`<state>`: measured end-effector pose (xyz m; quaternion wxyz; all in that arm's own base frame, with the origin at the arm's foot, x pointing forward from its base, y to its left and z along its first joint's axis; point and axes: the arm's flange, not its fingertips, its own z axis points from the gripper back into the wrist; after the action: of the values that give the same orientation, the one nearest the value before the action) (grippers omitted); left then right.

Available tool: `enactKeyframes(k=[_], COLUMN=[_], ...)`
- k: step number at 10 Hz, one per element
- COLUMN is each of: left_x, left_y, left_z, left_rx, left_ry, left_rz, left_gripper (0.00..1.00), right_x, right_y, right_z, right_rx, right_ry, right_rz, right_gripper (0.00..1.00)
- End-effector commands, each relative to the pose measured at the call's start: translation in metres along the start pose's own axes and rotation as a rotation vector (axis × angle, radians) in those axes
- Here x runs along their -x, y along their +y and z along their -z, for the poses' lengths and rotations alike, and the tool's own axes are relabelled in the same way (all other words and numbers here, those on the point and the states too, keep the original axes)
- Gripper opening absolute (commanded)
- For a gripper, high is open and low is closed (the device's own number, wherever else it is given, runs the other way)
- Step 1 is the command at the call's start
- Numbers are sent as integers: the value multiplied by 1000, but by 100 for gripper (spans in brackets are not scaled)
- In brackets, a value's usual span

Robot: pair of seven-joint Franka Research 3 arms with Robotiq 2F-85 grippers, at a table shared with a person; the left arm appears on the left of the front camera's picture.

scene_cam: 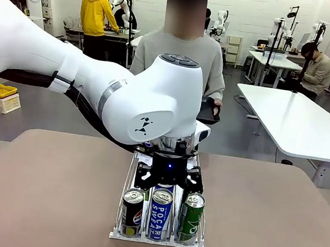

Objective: Retrieve and hand over the desired beverage to the person.
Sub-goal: Pick up another can of the same type that the person held from the Automatic Can Dispenser.

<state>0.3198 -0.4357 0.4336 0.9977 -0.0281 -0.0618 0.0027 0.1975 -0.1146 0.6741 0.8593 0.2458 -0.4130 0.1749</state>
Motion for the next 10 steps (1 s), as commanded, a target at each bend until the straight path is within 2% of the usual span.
enactKeyframes(k=[1,10], left_x=[0,1], left_y=[-6,9], left_z=[5,-11], left_rx=[6,2], left_ry=[-20,-33], left_rz=[-11,-13], left_gripper=[100,100], right_x=[0,0], right_y=[0,0], right_z=[2,2], right_rx=[-15,-15], right_ry=[-2,-2], right_rz=[-2,-2], right_gripper=[100,100])
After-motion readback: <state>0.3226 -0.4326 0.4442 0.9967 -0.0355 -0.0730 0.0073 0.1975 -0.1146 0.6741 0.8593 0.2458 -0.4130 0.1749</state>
